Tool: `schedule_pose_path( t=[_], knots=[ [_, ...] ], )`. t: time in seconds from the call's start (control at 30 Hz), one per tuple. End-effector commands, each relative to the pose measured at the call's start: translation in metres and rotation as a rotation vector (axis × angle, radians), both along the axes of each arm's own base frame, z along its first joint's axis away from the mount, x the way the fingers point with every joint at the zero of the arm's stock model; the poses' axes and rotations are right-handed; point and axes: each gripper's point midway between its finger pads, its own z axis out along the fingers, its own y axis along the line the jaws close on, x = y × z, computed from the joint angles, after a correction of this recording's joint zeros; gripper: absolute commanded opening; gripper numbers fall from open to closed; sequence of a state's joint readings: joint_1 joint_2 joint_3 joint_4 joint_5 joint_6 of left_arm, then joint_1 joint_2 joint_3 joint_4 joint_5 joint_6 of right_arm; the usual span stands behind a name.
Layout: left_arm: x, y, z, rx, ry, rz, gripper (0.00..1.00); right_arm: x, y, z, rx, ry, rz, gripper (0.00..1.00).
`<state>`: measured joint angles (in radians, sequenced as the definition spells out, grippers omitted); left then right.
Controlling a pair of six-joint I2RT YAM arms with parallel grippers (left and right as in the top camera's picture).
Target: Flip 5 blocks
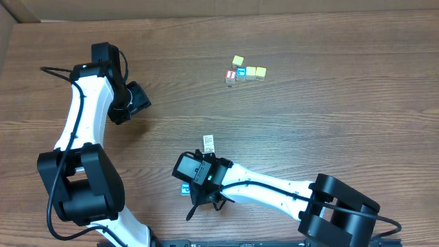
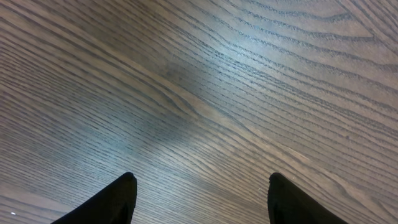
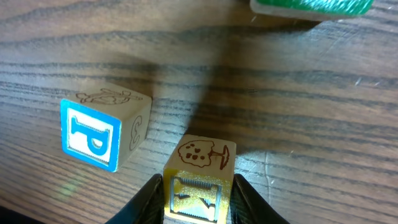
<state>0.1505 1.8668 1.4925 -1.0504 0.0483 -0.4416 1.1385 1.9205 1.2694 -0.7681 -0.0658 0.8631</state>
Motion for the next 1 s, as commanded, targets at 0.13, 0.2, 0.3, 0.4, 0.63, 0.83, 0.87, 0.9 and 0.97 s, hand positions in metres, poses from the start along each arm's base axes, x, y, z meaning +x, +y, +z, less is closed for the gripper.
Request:
schedule_pose_path(
  t=[0.13, 0.2, 0.3, 0.4, 0.63, 0.83, 0.87, 0.9, 0.97],
  knots=[
    [0.003, 0.001, 0.000, 0.007, -0.001, -0.001, 0.61, 0.015, -0.009, -0.003, -0.002, 0.018, -0.050, 0.31],
    [0.003, 0.001, 0.000, 0.007, -0.001, -0.001, 0.61, 0.019, -0.010, -0.003, 0.000, 0.017, -0.061, 0.31],
    [0.003, 0.001, 0.000, 0.007, -0.001, -0.001, 0.61, 0.028, -0.012, -0.001, 0.004, 0.007, -0.081, 0.31],
    [0.003, 0.001, 0.000, 0.007, -0.001, -0.001, 0.61, 0.047, -0.019, 0.000, -0.012, -0.043, -0.117, 0.32],
    [0.003, 0.001, 0.000, 0.007, -0.002, -0.001, 0.61, 0.061, -0.017, 0.002, 0.000, -0.098, -0.132, 0.36],
    [0.003, 0.001, 0.000, 0.007, -0.002, -0.001, 0.60, 0.065, -0.016, 0.003, 0.004, -0.123, -0.114, 0.37],
    [0.003, 0.001, 0.000, 0.007, -0.001, -0.001, 0.61, 0.066, -0.016, 0.003, 0.002, -0.128, -0.116, 0.37],
    [0.003, 0.001, 0.000, 0.007, -0.001, -0.001, 0.60, 0.067, -0.016, 0.003, 0.000, -0.132, -0.116, 0.38],
    [0.003, 0.001, 0.000, 0.007, -0.002, -0.001, 0.60, 0.068, -0.016, 0.003, 0.000, -0.138, -0.118, 0.38]
  ],
)
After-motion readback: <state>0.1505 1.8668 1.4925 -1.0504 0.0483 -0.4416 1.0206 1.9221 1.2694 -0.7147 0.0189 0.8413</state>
